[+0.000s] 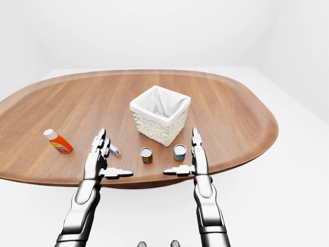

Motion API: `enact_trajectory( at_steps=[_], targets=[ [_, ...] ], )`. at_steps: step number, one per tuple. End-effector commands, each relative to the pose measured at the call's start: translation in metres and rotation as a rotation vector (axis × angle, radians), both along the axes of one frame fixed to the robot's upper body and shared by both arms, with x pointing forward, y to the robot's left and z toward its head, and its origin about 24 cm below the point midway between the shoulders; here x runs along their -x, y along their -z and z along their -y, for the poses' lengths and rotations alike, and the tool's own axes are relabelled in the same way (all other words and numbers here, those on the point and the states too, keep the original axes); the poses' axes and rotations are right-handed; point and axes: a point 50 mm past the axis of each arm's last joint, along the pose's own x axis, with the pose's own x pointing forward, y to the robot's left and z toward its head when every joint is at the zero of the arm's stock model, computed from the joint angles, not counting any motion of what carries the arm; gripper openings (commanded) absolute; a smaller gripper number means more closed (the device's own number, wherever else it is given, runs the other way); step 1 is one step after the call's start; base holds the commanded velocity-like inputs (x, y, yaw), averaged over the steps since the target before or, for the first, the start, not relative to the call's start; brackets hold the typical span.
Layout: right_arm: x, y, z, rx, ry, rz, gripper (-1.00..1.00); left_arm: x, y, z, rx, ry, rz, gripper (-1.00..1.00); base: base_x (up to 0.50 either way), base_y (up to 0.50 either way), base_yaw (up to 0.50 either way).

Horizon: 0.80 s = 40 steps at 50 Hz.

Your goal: Pick up the alphabet soup and the cream cheese box, and put them in the basket.

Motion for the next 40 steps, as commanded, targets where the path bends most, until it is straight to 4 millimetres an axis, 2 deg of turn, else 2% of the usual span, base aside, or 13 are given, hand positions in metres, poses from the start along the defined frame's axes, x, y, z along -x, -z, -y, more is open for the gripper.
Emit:
enact_trajectory(
  at_steps=[1,40],
  targets=[
    [0.0000,-0.0002,0.0002,-0.001,0.002,0.000,1.00,-0.0001,0.0004,-0.0002,0.001,-0.002,0.000,1.00,0.00,0.00,0.00],
    [-0.0006,0.0004,0.0003,0.006,0.003,-0.002,1.00,0.0001,-0.0003,0.0000,-0.001,0.000,0.001,1.00,0.00,0.00,0.00]
  ],
)
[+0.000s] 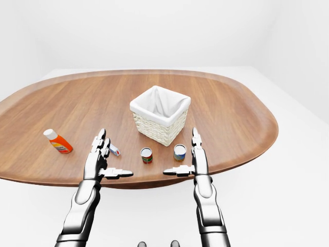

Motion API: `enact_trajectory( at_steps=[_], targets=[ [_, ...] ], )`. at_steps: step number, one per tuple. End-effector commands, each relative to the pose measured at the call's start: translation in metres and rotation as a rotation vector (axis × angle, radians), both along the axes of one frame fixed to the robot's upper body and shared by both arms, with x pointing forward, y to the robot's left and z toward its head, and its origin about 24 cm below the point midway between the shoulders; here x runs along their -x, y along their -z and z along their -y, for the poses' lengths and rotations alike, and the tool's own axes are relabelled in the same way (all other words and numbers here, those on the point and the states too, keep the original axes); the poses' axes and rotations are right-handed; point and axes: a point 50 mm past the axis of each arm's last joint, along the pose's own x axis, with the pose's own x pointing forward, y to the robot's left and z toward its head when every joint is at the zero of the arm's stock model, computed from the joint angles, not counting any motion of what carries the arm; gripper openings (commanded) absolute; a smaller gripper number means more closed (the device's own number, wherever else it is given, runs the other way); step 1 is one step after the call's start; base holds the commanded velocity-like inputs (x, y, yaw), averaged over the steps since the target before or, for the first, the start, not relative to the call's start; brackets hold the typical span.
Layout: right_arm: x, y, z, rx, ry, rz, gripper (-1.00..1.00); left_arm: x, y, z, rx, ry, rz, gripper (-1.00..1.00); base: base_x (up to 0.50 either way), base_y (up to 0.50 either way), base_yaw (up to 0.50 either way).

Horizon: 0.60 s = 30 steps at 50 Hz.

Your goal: Pick up the alphabet soup and the cream cheese box, and put them in the basket.

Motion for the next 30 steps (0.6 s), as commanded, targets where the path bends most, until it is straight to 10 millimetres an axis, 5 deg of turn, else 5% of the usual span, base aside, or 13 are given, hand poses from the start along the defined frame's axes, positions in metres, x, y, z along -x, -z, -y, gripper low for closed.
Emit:
enact_trajectory(
  at_steps=[1,23,30],
  targets=[
    [-0.001,0.000,0.001,0.003,0.010,0.002,1.00,0.000,0.000,0.000,0.000,0.000,0.000,1.00,0.00,0.00,0.00],
    [0.017,-0.028,0.035,0.003,0.293,0.149,1.00,-0.001,0.001,0.000,0.001,-0.002,0.000,1.00,0.00,0.00,0.00],
    [0.039,-0.044,0.057,0.017,0.492,0.231,1.00,0.000,0.001,0.000,0.001,-0.002,0.000,1.00,0.00,0.00,0.00]
  ],
)
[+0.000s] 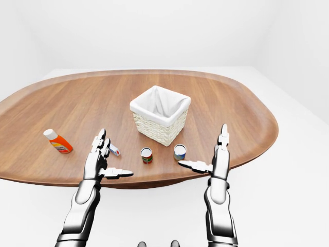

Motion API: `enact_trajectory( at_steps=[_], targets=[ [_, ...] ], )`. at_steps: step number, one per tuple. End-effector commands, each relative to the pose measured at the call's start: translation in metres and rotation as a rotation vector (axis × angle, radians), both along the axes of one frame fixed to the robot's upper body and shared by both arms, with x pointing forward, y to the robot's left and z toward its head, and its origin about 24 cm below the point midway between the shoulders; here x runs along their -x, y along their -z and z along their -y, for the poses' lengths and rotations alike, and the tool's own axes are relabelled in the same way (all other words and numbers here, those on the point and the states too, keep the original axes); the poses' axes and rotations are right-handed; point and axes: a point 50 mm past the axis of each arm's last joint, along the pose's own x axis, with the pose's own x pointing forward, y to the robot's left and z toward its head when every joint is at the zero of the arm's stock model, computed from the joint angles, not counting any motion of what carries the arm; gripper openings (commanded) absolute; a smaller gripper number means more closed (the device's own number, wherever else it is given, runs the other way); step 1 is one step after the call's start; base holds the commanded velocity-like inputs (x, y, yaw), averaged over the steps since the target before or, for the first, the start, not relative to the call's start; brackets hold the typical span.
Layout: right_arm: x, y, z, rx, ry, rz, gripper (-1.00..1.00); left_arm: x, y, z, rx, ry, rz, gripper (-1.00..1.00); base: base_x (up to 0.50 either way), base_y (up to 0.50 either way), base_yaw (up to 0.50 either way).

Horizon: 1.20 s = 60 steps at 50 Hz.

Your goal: Pick up the alphabet soup and the cream cheese box, and put them in the basket.

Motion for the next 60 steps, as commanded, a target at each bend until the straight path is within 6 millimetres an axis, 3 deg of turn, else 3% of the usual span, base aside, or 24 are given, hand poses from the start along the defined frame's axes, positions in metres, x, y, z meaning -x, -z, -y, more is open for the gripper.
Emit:
enact_trajectory(
  at_steps=[1,16,25,38,43,60],
  targets=[
    [0.023,-0.017,0.024,0.008,0.218,0.088,1.00,0.000,0.000,0.000,0.000,0.000,0.000,1.00,0.00,0.00,0.00],
    [0.061,-0.030,0.052,-0.003,0.528,0.147,1.00,0.001,-0.001,0.000,0.002,-0.001,0.000,1.00,0.00,0.00,0.00],
    [0.087,-0.043,0.054,0.049,0.643,0.196,1.00,0.002,0.000,0.000,-0.004,0.005,-0.005,1.00,0.00,0.00,0.00],
    [0.107,-0.044,0.047,0.060,0.647,0.192,1.00,0.000,0.001,-0.001,0.002,-0.005,-0.019,1.00,0.00,0.00,0.00],
    [0.119,-0.045,0.049,0.090,0.737,0.180,1.00,-0.002,0.003,-0.003,0.003,-0.011,-0.026,1.00,0.00,0.00,0.00],
    [0.121,-0.041,0.052,0.075,0.776,0.158,1.00,-0.003,0.006,-0.002,-0.006,-0.013,-0.038,1.00,0.00,0.00,0.00]
  ],
)
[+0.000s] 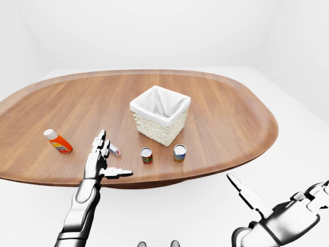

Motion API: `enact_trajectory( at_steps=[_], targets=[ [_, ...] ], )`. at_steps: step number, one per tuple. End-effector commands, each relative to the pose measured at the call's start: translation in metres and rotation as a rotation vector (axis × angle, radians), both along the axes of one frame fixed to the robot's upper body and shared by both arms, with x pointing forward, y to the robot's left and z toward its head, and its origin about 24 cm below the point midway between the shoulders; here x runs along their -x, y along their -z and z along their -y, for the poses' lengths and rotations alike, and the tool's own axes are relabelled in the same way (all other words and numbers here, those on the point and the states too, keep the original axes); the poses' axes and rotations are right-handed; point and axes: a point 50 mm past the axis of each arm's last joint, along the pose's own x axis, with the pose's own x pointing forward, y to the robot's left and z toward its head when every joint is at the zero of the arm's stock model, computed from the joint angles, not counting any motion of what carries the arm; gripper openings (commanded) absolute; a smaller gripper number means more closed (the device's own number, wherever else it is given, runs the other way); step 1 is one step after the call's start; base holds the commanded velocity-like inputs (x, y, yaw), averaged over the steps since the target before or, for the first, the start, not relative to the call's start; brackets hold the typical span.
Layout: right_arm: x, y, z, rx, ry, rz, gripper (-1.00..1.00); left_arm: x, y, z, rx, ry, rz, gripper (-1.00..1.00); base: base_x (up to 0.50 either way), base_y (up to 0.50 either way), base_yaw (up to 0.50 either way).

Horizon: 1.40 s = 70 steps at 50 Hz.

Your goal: Pick up the alphabet soup and the cream cheese box, and put them in the basket.

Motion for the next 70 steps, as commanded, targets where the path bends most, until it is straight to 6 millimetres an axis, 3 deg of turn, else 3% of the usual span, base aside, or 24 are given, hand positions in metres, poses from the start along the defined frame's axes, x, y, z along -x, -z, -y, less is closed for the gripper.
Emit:
enact_trajectory(
  at_steps=[1,54,70],
  targets=[
    [0.0037,0.0016,0.0003,-0.010,0.017,-0.005,1.00,-0.0001,0.0005,-0.0001,-0.006,-0.003,-0.009,1.00,0.00,0.00,0.00],
    [0.0015,-0.0009,-0.0028,-0.031,-0.037,0.024,1.00,-0.0001,0.0014,0.0002,-0.023,-0.003,0.010,1.00,0.00,0.00,0.00],
    [0.0022,-0.0016,-0.0036,-0.012,-0.033,0.026,1.00,0.0000,0.0011,0.0006,-0.018,0.000,0.007,1.00,0.25,0.00,0.00]
  ],
)
